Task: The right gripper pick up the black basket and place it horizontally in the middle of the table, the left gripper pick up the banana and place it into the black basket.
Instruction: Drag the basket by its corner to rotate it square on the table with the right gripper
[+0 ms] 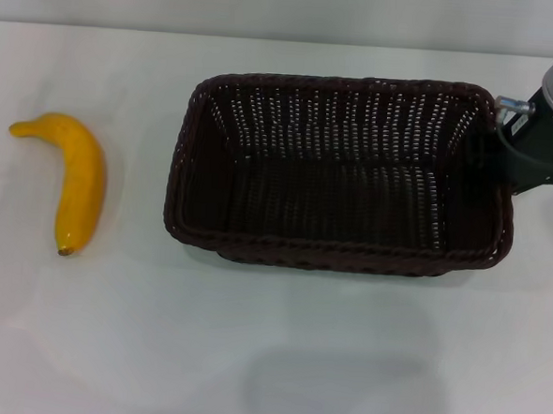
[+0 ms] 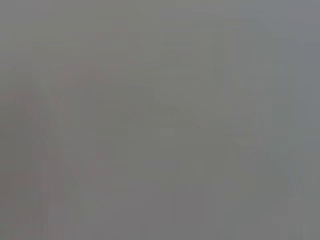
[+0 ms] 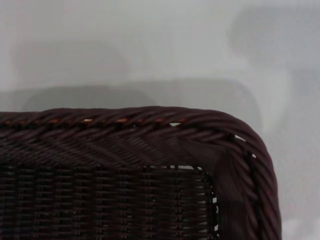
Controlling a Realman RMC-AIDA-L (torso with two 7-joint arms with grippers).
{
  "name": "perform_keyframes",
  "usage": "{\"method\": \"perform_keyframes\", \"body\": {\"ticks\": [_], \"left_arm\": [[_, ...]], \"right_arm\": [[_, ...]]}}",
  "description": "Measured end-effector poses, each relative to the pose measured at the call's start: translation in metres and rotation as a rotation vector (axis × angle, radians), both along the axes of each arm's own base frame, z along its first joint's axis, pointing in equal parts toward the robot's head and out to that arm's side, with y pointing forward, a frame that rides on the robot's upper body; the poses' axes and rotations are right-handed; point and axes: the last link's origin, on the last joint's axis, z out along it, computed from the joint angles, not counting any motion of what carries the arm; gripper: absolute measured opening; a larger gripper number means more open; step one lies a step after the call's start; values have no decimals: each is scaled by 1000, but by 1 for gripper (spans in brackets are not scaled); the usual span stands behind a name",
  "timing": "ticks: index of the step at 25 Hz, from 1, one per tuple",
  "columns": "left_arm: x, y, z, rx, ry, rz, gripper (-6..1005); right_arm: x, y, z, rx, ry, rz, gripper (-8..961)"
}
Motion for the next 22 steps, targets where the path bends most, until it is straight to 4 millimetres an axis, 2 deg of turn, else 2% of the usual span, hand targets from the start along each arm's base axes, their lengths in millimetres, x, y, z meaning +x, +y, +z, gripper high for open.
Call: {"method": "perform_keyframes", "body": {"ticks": [10, 15, 22], "left_arm": [[-1, 1, 1, -1, 3, 3, 895], [-2, -1, 2, 0, 4, 8, 895], [-5, -5, 3, 1, -1, 13, 895]], "right_arm": [[15, 7, 12, -28, -39, 61, 175], [17, 10, 16, -14, 6, 63, 197], [20, 7, 25, -24, 5, 42, 339]]}}
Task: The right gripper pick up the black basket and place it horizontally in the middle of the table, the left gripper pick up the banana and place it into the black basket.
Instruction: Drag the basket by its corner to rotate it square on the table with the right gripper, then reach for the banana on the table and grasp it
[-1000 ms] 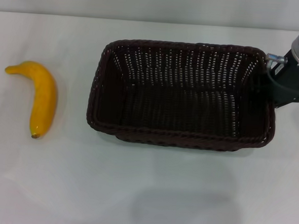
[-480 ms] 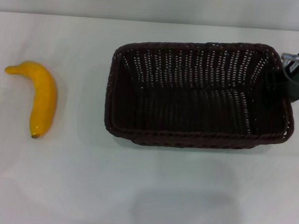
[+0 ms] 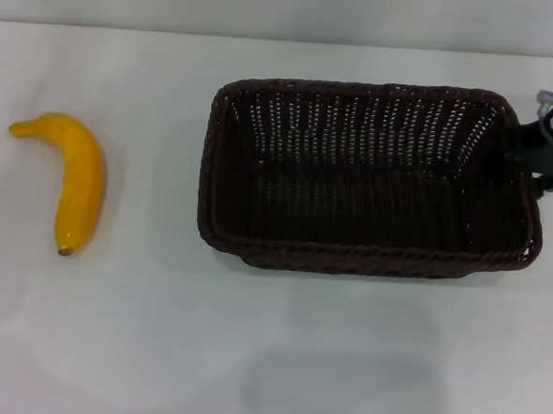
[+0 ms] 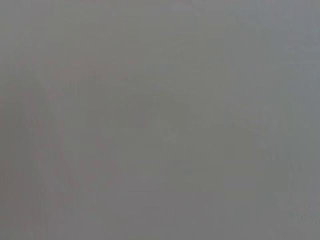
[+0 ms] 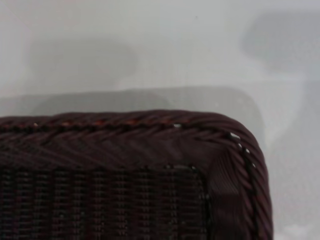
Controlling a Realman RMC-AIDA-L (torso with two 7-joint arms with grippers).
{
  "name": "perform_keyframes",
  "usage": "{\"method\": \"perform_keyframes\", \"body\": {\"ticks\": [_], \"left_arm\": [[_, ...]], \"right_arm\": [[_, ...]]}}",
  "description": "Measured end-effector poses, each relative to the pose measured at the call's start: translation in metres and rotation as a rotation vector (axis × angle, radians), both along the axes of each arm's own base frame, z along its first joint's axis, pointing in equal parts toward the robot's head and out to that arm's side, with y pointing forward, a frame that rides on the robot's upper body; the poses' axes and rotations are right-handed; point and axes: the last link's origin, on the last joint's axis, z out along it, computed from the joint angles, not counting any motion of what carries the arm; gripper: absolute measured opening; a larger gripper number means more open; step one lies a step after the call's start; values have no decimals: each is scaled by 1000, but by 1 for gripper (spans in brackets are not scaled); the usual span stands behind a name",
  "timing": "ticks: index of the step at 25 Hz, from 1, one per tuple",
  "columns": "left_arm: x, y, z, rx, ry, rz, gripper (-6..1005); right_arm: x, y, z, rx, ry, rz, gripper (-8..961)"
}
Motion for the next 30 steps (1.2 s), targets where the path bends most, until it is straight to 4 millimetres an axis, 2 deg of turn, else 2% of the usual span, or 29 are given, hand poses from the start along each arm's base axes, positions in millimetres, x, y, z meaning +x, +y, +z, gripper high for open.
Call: {"method": "perform_keyframes", "body": {"ticks": [4, 7, 10, 12, 16, 21, 26, 27, 30], "left_arm": [[1, 1, -6, -42, -11, -15, 895], [-1, 8, -11, -103, -40, -4, 895], [0, 22, -18, -219, -62, 25, 895], [2, 31, -19, -304, -90, 44, 894], [7, 42, -16, -479, -182, 66, 890], [16, 45, 0, -675, -305, 106, 882], [29, 45, 11, -819, -396, 160, 875], [41, 45, 20, -916, -428, 214, 874], [54, 46, 26, -1015, -445, 278, 869]], "right_arm": [[-5, 1, 17, 32, -35, 28, 420], [-10, 4, 39, 117, -71, 86, 644], [-9, 8, 56, 208, -110, 179, 645], [-2, 13, 60, 260, -112, 271, 645], [19, 20, 62, 347, -97, 436, 644], [54, 22, 68, 496, -30, 661, 645], [96, 6, 75, 660, 16, 833, 645], [105, 3, 75, 680, 14, 858, 645], [127, -5, 67, 718, 9, 906, 644]]}}
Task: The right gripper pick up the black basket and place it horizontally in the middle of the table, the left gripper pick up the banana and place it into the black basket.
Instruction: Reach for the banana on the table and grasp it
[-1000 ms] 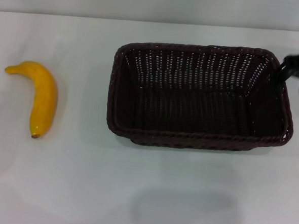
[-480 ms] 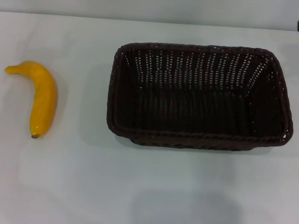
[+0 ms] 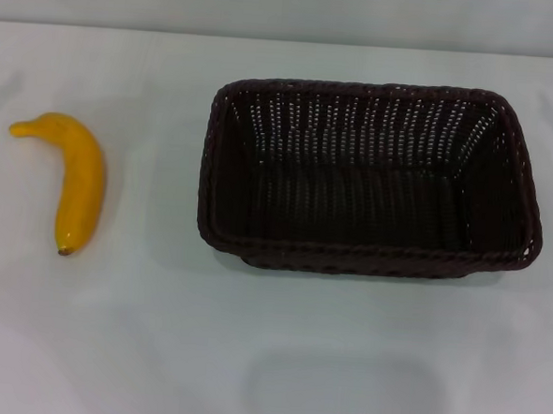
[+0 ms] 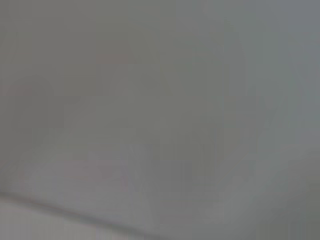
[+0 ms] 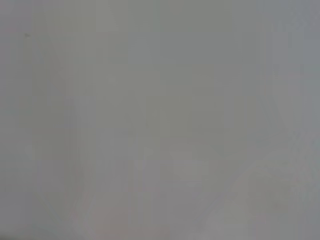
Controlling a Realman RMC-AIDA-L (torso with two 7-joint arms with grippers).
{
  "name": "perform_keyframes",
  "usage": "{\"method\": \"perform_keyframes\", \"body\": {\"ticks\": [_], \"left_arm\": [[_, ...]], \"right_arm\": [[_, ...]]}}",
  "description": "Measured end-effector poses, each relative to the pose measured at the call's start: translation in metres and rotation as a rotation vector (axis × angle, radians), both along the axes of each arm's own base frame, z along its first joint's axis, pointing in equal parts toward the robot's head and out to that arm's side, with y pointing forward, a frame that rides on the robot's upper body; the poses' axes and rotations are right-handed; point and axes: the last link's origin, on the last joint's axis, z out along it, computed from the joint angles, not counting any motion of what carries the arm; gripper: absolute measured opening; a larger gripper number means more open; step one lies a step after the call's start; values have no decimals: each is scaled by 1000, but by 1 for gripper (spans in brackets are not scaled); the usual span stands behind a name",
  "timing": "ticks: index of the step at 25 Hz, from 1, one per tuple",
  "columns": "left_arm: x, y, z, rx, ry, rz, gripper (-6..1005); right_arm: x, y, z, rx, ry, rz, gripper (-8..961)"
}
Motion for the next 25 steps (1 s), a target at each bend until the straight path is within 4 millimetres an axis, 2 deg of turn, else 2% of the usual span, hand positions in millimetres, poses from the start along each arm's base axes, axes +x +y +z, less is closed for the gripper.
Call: {"method": "perform_keyframes", "body": {"ticks": [6, 9, 12, 16, 19, 25], "left_arm": [[27, 9, 8, -216, -13, 120, 861], [26, 9, 6, -323, 67, 292, 857], [20, 7, 1, -391, 128, 412, 852], [28, 21, -30, -509, 177, 478, 847], [35, 31, -64, -587, 217, 498, 842], [39, 36, -114, -623, 217, 486, 834]], "right_arm": [[36, -11, -6, 77, -58, 33, 644], [46, -14, -9, 112, -97, 60, 645], [46, -17, -16, 155, -107, 129, 642], [50, -34, -17, 277, -112, 236, 642], [52, -46, -18, 344, -136, 300, 642], [57, -51, -12, 384, -149, 300, 641]]}}
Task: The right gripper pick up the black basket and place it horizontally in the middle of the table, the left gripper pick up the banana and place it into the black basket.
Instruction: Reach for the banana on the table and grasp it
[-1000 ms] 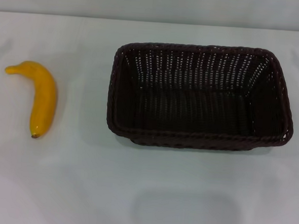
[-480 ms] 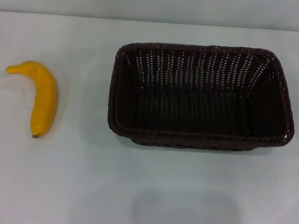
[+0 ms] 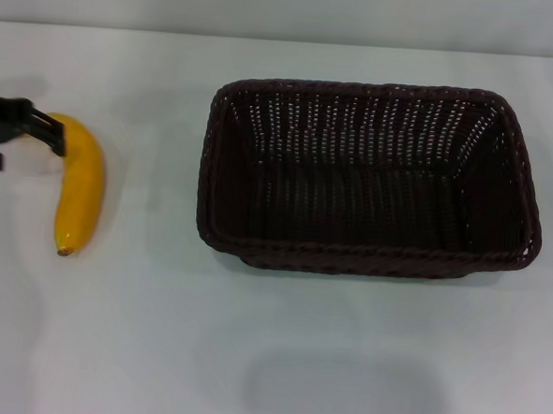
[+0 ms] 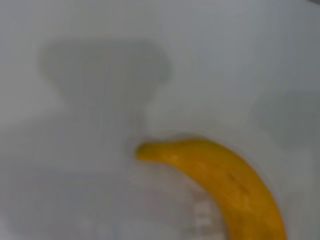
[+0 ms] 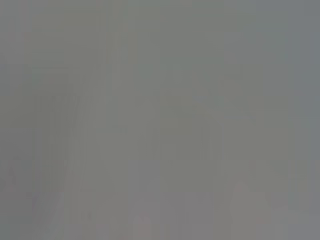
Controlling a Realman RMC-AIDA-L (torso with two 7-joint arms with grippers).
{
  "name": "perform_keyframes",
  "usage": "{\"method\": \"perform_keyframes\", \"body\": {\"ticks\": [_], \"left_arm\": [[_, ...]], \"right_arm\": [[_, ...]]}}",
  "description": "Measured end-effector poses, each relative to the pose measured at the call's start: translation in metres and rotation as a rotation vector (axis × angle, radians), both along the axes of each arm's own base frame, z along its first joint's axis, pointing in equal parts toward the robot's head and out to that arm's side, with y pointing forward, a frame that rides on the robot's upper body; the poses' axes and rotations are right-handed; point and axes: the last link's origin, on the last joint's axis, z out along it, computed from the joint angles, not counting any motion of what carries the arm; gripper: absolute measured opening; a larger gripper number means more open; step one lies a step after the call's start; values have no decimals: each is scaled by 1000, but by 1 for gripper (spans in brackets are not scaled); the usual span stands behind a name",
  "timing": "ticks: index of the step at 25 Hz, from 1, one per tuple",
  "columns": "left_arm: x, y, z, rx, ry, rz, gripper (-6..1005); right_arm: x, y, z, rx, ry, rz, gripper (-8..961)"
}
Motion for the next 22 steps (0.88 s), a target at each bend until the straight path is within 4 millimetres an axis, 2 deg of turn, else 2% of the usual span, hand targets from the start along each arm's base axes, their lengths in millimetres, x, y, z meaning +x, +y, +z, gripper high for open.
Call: {"method": "perform_keyframes", "body": {"ticks": [4, 15, 22], "left_arm": [[4, 2, -22, 12, -20, -22, 828], [-1, 1, -48, 14, -42, -26, 812], [-3, 0, -51, 13, -41, -24, 802]], "right_arm": [[4, -2, -1, 8, -39, -10, 641], [6, -3, -4, 8, -54, -19, 640], [5, -2, -4, 7, -55, -17, 640]]}}
